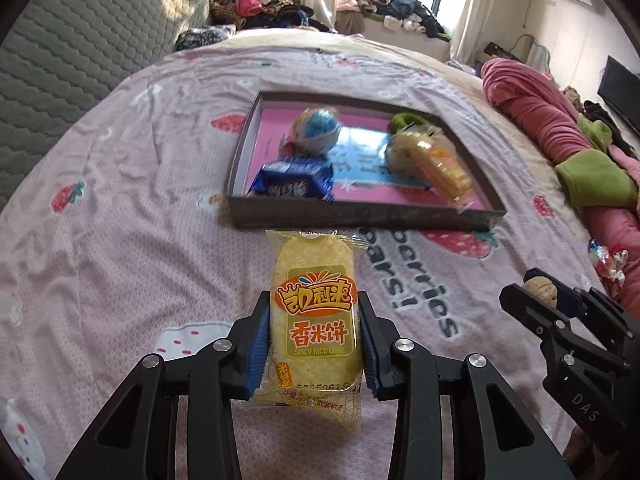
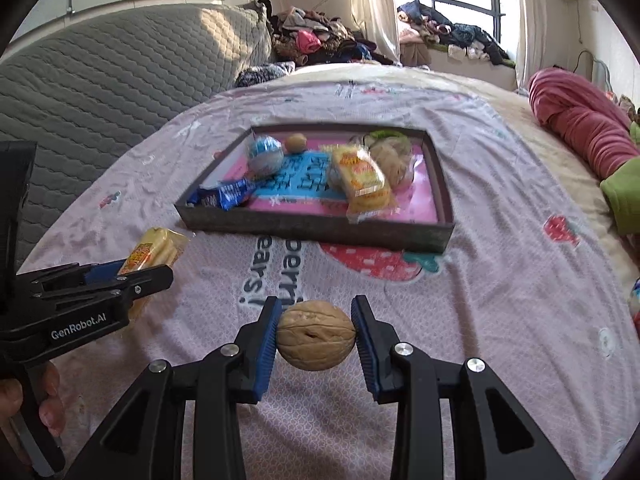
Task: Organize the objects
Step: 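Close the left gripper on the yellow cake packet while the right gripper grasps the walnut, then carry the cake packet and walnut in both grippers over the tray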
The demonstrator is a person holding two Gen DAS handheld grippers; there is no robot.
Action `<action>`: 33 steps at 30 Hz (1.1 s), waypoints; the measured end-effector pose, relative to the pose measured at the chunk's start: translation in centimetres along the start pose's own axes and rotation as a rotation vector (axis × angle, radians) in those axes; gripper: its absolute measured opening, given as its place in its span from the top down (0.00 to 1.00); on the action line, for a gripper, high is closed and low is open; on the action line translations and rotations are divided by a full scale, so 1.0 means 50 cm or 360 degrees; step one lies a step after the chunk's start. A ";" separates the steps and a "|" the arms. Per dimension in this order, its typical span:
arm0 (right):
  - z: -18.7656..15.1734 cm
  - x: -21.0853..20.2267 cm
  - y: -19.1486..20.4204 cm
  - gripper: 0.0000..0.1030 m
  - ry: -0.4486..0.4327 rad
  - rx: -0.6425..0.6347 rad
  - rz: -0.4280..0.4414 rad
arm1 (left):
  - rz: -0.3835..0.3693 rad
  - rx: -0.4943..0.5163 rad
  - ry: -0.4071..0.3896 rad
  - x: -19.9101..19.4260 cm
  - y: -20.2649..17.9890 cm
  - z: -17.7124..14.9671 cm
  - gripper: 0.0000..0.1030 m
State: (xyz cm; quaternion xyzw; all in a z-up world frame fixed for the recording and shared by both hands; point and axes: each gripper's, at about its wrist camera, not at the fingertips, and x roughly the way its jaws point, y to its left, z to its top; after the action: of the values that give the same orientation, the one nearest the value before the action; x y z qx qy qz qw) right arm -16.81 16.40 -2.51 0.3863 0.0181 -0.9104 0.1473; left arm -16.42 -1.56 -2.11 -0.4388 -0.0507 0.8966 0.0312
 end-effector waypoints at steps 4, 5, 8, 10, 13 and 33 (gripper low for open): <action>0.036 -0.038 -0.001 0.64 -0.0070 -0.0037 -0.0027 | -0.0004 0.0029 -0.0064 -0.033 -0.020 0.024 0.61; 0.043 -0.044 -0.003 0.64 -0.0079 -0.0042 -0.0037 | -0.0003 0.0033 -0.0077 -0.042 -0.025 0.031 0.61; 0.070 -0.066 -0.009 0.64 -0.0126 -0.0059 -0.0058 | -0.0011 0.0050 -0.0116 -0.061 -0.038 0.050 0.61; 0.090 -0.080 -0.013 0.64 -0.0160 -0.0077 -0.0069 | -0.0013 0.0061 -0.0143 -0.072 -0.046 0.067 0.61; 0.116 -0.096 -0.016 0.64 -0.0207 -0.0098 -0.0082 | -0.0016 0.0068 -0.0186 -0.087 -0.056 0.096 0.61; 0.325 -0.100 -0.069 0.64 -0.0507 -0.0091 -0.0079 | 0.0012 0.0157 -0.0401 -0.063 -0.114 0.334 0.61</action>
State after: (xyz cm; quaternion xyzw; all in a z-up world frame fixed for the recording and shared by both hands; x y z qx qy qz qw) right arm -25.83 18.59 12.14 0.2323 0.0300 -0.9625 0.1367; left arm -27.60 2.73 11.21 -0.3208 -0.0082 0.9462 0.0427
